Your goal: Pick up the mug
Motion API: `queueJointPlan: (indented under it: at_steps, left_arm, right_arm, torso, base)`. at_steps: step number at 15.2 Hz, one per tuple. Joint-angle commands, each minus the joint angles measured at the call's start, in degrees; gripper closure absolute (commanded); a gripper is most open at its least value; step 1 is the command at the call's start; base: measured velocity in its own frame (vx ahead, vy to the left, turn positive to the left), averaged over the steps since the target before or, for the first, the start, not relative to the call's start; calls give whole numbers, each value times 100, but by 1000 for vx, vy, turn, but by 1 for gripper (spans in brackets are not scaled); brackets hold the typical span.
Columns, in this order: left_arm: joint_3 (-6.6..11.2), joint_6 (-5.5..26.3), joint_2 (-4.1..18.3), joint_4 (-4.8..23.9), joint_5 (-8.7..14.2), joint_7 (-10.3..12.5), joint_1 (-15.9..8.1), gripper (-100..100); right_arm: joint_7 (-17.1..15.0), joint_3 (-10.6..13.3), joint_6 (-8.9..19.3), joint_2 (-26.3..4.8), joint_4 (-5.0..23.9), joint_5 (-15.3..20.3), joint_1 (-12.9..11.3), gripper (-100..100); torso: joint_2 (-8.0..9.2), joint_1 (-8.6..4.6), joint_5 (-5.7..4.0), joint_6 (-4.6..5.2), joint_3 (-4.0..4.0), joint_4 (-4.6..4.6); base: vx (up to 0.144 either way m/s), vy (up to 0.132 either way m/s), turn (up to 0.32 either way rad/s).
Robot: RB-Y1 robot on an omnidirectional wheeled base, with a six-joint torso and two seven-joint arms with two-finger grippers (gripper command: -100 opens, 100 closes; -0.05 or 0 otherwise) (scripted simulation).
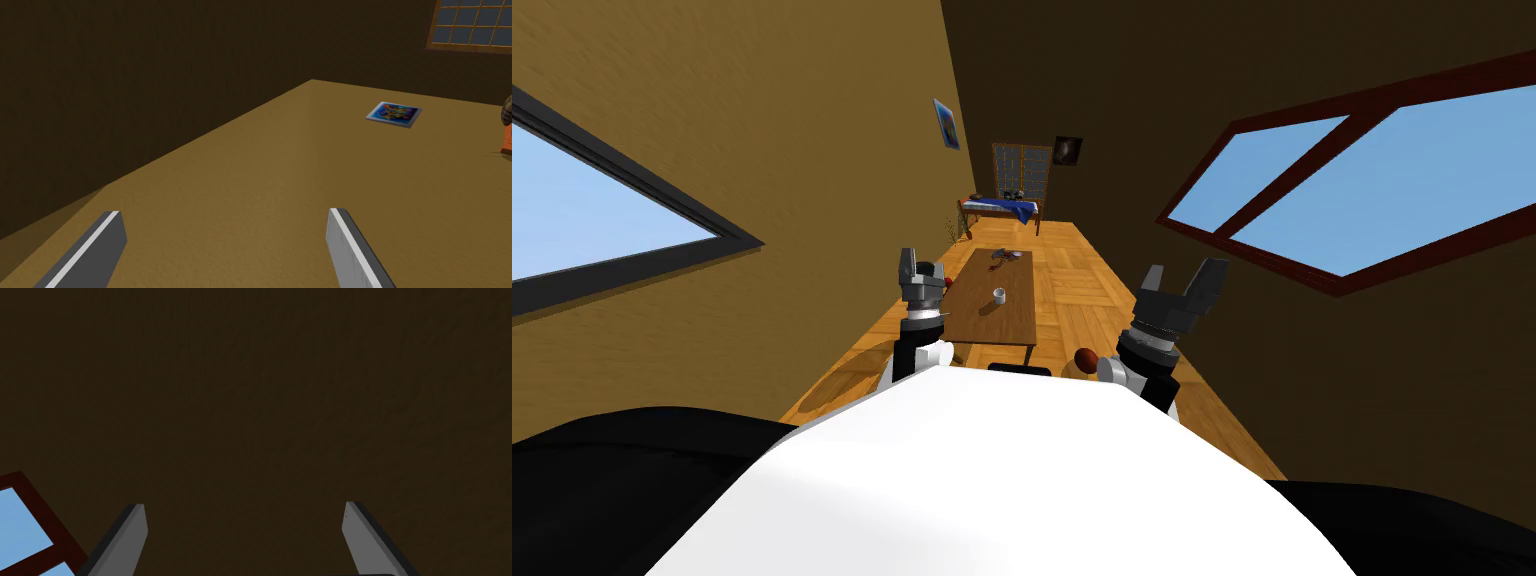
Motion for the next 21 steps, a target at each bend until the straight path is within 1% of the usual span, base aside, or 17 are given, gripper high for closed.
queueJointPlan:
  at_steps: [1, 3, 4, 6, 7, 9, 10, 11, 12, 13, 14, 15, 16, 17, 18, 19, 21]
  left_arm:
    - [44, 139, 253, 95, 56, -83, -24, -100]
    - [110, 345, 491, 238, 140, -206, -59, -100]
    - [110, 345, 491, 238, 140, -206, -59, -100]
    - [200, 632, 735, 436, 256, -377, -108, -100]
    - [200, 632, 735, 436, 256, -377, -108, -100]
    - [313, 951, 982, 683, 401, -590, -168, -100]
    - [313, 990, 982, 683, 401, -590, -168, -100]
    - [377, 1131, 1106, 823, 483, -711, -202, -100]
    - [377, 1193, 1106, 823, 483, -711, -202, -100]
    - [446, 1380, 1229, 974, 571, -840, -238, -100]
    - [446, 1410, 1229, 974, 571, -840, -238, -100]
    - [518, 1564, 1352, 1133, 664, -977, -276, -100]
    - [518, 1640, 1352, 1133, 664, -977, -276, -100]
    - [594, 1798, 1475, 1301, 762, -1122, -316, -100]
    - [594, 1883, 1475, 1301, 762, -1122, -316, -100]
    - [674, 2015, 1597, 1477, 864, -1273, -357, -100]
    - [674, 2136, 1597, 1477, 864, -1273, -357, -100]
  right_arm:
    - [0, 0, 0, 0, 0, 0, 0, 0]
    - [0, 1, 0, 1, 0, 0, 0, 0]
    - [0, 2, 0, 2, 0, 0, 0, 0]
    - [0, 2, 0, 2, 0, 0, 0, 0]
    - [0, 2, 0, 2, 0, 0, 0, 0]
    - [0, 2, 0, 2, 0, 0, 0, 0]
    - [0, 2, 0, 3, 0, 0, 0, 0]
    - [0, 2, 0, 3, 0, 0, 0, 0]
    - [0, 2, 0, 3, 0, 0, 0, 0]
    - [0, 2, 0, 2, 0, 0, 0, 0]
    - [0, 2, 0, 3, 0, 0, 0, 0]
    - [0, 2, 0, 2, 0, 0, 0, 0]
    - [0, 2, 0, 2, 0, 0, 0, 0]
    - [0, 2, 0, 2, 0, 0, 0, 0]
    - [0, 2, 0, 2, 0, 0, 0, 0]
    - [0, 2, 0, 2, 0, 0, 0, 0]
    - [0, 2, 0, 2, 0, 0, 1, 0]
  torso:
    - [0, 0, 0, 0, 0, 0]
    - [10, -42, -7, 0, 5, 1]
    - [11, -71, -13, 0, 6, 2]
    - [12, -81, -18, 1, 7, 3]
    - [10, -92, -19, 0, 6, 2]
    - [6, -96, -21, 0, 3, 1]
    - [5, -106, -22, 1, 3, 1]
    - [6, -102, -23, 1, 3, 1]
    - [3, -101, -22, 1, 2, 1]
    - [3, -98, -22, 1, 1, 0]
    - [4, -101, -21, 1, 2, 0]
    - [5, -97, -22, 0, 3, 1]
    - [2, -94, -21, 0, 1, 0]
    - [-2, -88, -20, 1, -1, 0]
    - [-8, -84, -19, 0, -4, -2]
    - [-14, -82, -18, 1, -8, -3]
    - [-19, -84, -19, 0, -11, -4]
  base:
    - [-12, -70, 9]
    - [-37, -186, 32]
    - [-27, -200, 40]
    - [-26, -211, 30]
    - [-8, -229, 32]
    - [-15, -240, 35]
    - [-20, -232, 41]
    - [-9, -226, 34]
    - [-8, -218, 31]
    - [-18, -231, 32]
    - [-23, -216, 33]
    - [-5, -212, 38]
    - [9, -189, 37]
    - [24, -185, 33]
    - [33, -186, 40]
    - [34, -196, 40]
    - [34, -166, 26]
